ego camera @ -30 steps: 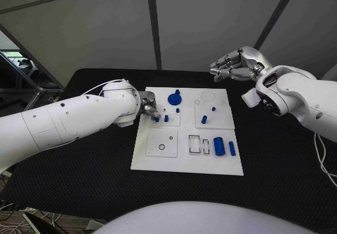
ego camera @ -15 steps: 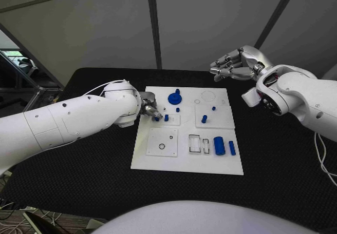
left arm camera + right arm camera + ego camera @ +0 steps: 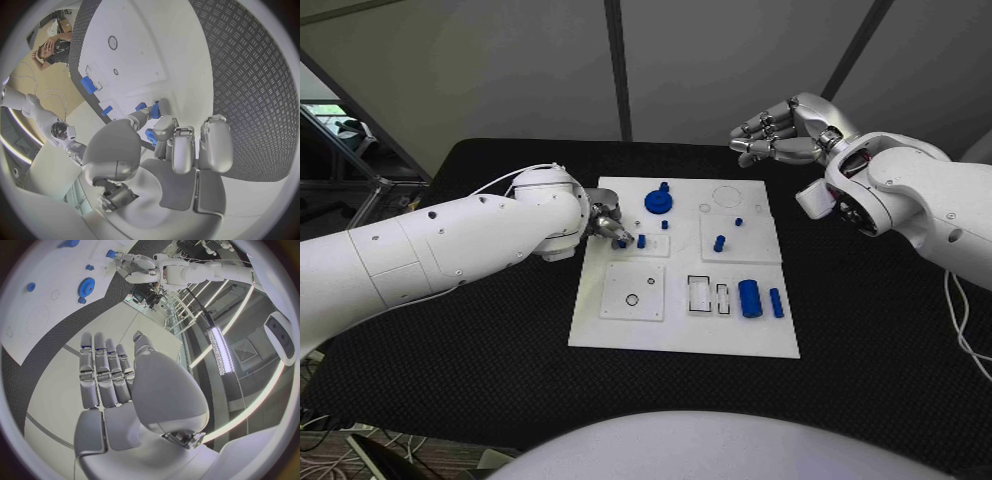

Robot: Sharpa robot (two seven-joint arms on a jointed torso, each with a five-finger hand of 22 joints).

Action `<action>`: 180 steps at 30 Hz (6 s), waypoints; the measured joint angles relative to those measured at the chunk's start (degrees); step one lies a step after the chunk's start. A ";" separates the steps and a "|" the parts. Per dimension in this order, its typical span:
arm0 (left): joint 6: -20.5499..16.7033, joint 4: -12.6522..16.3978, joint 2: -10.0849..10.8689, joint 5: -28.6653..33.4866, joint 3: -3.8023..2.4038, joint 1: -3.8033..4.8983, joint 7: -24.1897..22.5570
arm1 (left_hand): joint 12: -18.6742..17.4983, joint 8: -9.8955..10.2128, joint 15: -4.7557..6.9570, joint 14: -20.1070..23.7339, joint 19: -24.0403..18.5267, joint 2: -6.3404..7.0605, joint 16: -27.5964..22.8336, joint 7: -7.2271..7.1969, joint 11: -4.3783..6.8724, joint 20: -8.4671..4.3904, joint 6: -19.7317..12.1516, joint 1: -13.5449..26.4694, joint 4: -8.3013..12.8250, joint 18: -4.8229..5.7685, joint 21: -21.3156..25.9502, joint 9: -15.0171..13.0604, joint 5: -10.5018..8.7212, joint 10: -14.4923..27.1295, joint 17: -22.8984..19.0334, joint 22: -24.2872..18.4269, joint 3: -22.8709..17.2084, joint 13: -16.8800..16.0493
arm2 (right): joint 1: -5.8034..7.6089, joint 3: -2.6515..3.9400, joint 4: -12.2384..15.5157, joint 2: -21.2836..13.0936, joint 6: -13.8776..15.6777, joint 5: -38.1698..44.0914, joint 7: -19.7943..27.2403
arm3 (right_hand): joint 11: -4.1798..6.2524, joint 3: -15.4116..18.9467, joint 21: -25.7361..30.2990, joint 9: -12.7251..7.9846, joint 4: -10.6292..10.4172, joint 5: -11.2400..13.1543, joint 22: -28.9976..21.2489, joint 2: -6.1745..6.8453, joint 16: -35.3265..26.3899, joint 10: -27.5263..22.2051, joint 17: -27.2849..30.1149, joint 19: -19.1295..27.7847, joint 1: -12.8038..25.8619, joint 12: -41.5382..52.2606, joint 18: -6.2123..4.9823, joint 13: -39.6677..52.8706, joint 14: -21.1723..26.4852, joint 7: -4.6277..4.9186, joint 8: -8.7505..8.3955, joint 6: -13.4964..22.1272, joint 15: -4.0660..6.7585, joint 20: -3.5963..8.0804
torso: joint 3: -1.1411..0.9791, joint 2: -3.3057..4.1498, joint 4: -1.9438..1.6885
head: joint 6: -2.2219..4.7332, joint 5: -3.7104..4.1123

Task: Assemble the parts on the task board

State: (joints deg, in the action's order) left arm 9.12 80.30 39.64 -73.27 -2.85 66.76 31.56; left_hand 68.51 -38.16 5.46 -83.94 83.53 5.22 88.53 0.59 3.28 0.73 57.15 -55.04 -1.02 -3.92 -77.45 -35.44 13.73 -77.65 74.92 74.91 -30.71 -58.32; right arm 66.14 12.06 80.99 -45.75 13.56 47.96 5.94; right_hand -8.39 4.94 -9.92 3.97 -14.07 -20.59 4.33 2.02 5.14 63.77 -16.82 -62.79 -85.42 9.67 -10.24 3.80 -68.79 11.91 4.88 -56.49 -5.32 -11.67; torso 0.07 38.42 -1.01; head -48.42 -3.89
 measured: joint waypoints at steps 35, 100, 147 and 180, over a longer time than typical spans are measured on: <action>-3.42 -0.44 0.61 0.56 0.06 -0.33 -0.07 | 0.00 1.37 -0.02 -0.01 -0.01 -1.40 0.00 -0.08 -0.20 0.00 1.11 1.87 -9.59 0.00 0.00 1.43 -3.78 -0.19 0.00 0.00 18.89 -0.53 | -0.01 0.00 -0.29 0.18 -0.33 0.03 -0.06 | 0.22 0.00 0.23 0.00 0.00 0.00 -0.07 0.00 0.00 -0.22 0.07 0.00 0.00 0.00 0.00 0.00 0.00 0.00 0.00 0.00 0.00 0.00 | 0.04 0.00 -0.01 | 0.16 0.05; -7.59 -0.01 1.71 2.01 -1.44 -0.41 -0.21 | -4.06 2.29 -0.02 -0.01 -0.60 -3.53 0.00 0.79 -0.87 0.30 -0.09 -0.38 -12.26 0.00 3.73 1.71 -3.77 2.68 0.00 0.00 23.98 4.49 | -0.05 -0.02 -0.73 0.29 -0.74 0.08 -0.35 | 0.21 0.00 0.23 0.00 0.00 -0.24 -0.12 0.00 0.00 -0.21 0.13 0.00 0.00 0.00 0.00 0.00 0.00 0.00 0.00 0.00 0.00 0.00 | 0.05 0.00 -0.02 | 0.24 0.09; -18.02 -11.10 -8.82 -14.14 1.23 -0.19 -31.91 | -40.46 23.59 -6.58 16.55 -18.35 2.94 -25.28 6.57 -8.25 6.49 -5.54 -28.49 -5.68 -5.37 40.02 27.25 -3.77 25.77 -28.74 -15.59 19.23 48.65 | -0.25 -0.12 -1.35 1.27 -0.75 0.85 -0.32 | 0.21 0.00 0.23 0.00 0.00 -0.22 -0.12 -0.23 0.00 -0.21 0.16 0.00 -0.23 0.24 0.00 0.00 0.00 0.00 0.00 0.00 0.00 0.00 | -0.04 0.07 0.09 | 2.33 1.91; -13.84 -14.93 -11.37 -15.69 1.34 -0.41 -31.46 | -40.86 23.96 -6.39 13.26 -15.65 2.15 -17.97 6.87 -8.09 6.45 -2.98 -29.28 -4.27 -5.37 30.45 28.44 -3.77 23.24 -23.20 -8.17 15.28 50.05 | -0.26 -0.13 -1.25 1.50 -0.81 0.96 -0.33 | 0.21 0.00 0.23 0.00 0.00 -0.21 -0.13 -0.23 0.00 -0.21 0.15 0.00 -0.23 0.24 0.00 0.00 0.00 0.00 0.00 0.00 0.00 0.00 | -0.05 0.13 0.09 | 2.11 2.22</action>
State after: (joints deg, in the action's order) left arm -4.72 65.38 28.27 -88.96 -1.51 66.35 0.11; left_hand 27.64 -14.20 -0.93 -70.68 67.88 7.37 70.56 7.46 -4.81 7.18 54.17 -84.31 -5.29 -9.30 -47.00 -7.00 9.96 -54.41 51.72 66.74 -15.43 -8.27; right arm 65.87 11.93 79.73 -44.24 12.74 48.92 5.61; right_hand -8.19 4.94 -9.70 3.97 -14.07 -20.81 4.20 1.79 5.14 63.56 -16.68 -62.78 -85.65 9.91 -10.24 3.80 -68.79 11.91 4.88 -56.49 -5.32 -11.67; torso 0.02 38.55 -0.92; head -46.30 -1.67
